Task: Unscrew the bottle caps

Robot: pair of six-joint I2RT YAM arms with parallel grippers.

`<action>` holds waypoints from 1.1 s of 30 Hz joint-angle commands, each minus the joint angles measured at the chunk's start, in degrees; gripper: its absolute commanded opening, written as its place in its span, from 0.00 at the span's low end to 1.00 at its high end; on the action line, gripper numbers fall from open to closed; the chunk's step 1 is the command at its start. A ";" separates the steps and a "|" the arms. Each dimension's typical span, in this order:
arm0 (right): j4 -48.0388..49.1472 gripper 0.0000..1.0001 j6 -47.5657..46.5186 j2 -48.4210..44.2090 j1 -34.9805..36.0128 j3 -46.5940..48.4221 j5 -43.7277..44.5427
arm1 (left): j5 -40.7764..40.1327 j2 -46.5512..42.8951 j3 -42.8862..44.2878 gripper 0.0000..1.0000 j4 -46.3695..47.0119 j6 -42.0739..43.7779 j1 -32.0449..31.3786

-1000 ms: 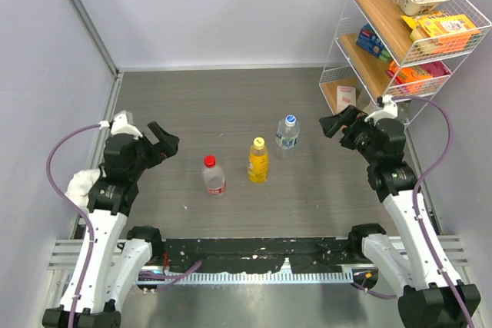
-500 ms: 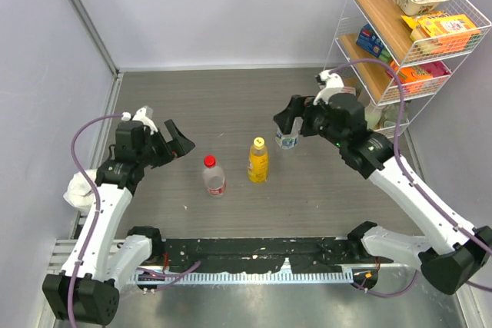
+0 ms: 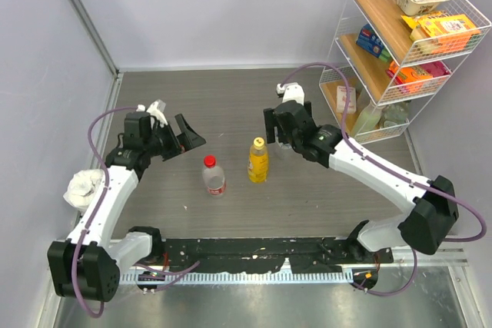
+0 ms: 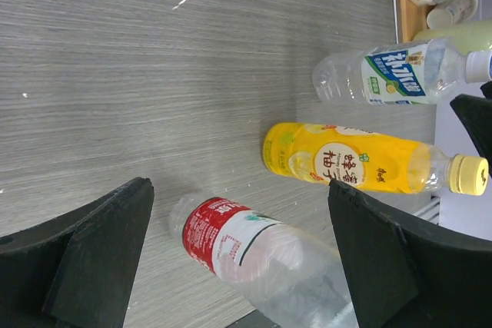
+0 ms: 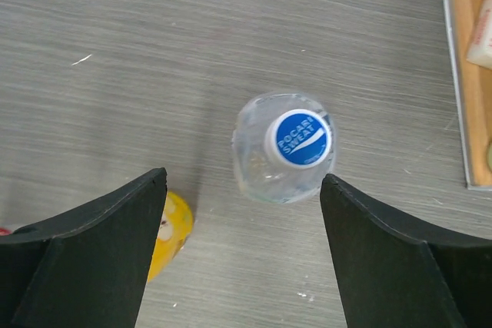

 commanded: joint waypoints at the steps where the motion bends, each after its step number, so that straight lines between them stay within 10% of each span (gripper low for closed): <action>1: 1.85 0.83 -0.18 -0.33 0.09 4.69 8.73 | 5.04 1.92 3.44 1.00 4.95 1.17 0.24; 20: 6.42 0.53 3.51 4.07 -8.87 2.68 -4.52 | 5.21 -1.06 1.86 1.00 3.90 1.35 0.24; 33: 8.80 0.74 4.30 0.81 -8.96 -0.85 -5.67 | 4.69 -2.82 1.60 1.00 2.32 1.61 0.24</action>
